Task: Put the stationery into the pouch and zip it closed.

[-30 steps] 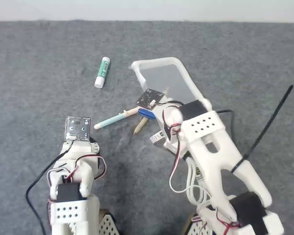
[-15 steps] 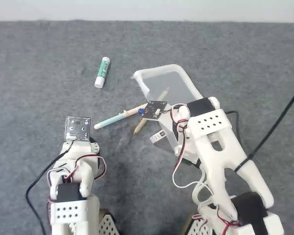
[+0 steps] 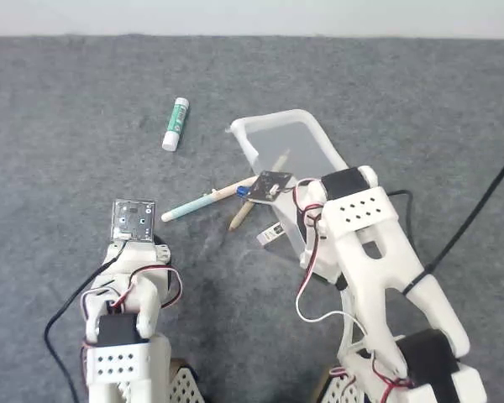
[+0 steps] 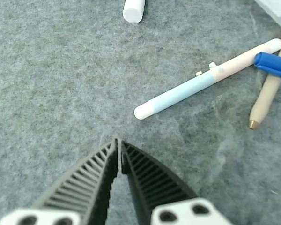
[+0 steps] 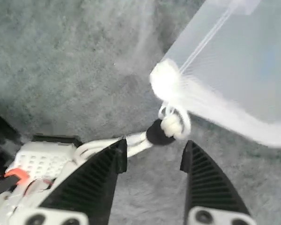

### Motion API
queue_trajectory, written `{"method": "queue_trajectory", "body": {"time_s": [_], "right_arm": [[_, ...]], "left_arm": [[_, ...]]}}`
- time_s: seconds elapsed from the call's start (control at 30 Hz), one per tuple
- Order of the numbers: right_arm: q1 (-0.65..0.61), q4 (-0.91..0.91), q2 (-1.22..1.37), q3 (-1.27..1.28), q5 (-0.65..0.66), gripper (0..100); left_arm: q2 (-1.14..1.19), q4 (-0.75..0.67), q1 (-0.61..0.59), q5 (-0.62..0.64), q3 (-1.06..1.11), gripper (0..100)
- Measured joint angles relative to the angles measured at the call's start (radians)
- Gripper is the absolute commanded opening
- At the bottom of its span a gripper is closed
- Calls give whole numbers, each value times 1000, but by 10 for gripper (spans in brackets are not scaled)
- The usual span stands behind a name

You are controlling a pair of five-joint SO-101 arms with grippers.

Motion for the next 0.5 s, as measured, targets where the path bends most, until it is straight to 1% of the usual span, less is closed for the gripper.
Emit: {"method": "queue_trajectory", "body": {"time_s": [0.13,0.3,0.37,0.5], "right_arm": [[3,66,-31,-83,-64,218],[2,71,-101,-72,-86,217],[2,54,-133,-31,-87,217],[34,-60,-190,106,-87,217]], "left_arm": [[0,0,0,0,0,13],[0,0,0,0,0,13],[0,0,0,0,0,13],[0,0,0,0,0,13]]}}
